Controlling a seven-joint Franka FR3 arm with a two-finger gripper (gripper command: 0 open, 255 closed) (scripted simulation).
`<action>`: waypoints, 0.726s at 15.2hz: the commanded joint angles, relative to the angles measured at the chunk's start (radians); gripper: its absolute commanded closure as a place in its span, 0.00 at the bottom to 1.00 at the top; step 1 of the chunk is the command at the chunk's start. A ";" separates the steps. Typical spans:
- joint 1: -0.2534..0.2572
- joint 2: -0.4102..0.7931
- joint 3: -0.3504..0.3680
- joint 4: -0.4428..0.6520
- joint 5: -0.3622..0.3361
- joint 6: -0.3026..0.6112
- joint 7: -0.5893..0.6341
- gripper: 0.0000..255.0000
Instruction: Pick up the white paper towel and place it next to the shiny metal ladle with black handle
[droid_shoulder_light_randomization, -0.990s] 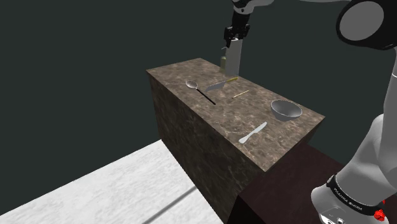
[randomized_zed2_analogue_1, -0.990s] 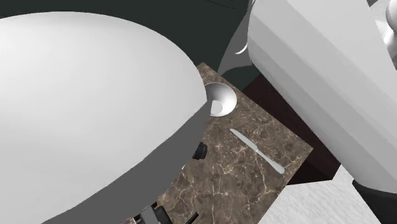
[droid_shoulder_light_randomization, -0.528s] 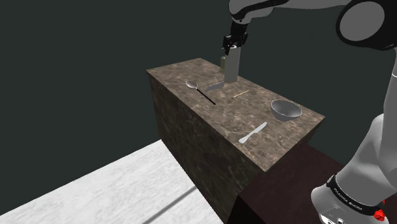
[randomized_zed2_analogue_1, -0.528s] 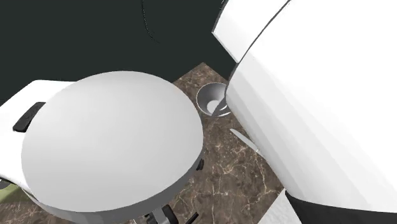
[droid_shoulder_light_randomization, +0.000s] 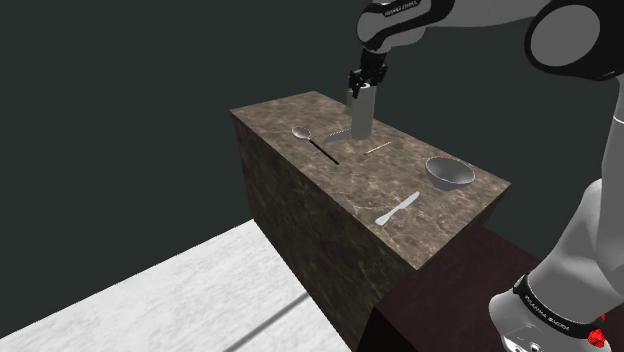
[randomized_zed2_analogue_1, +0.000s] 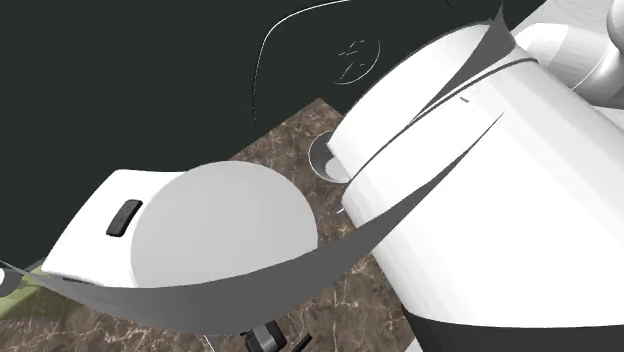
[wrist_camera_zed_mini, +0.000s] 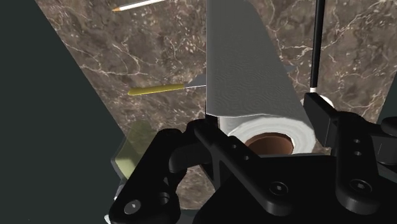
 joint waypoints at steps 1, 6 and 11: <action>0.000 0.005 0.002 -0.021 0.004 0.026 -0.002 1.00; -0.001 0.023 0.009 -0.065 0.017 0.085 -0.008 1.00; -0.006 0.045 0.018 -0.101 0.033 0.141 -0.016 1.00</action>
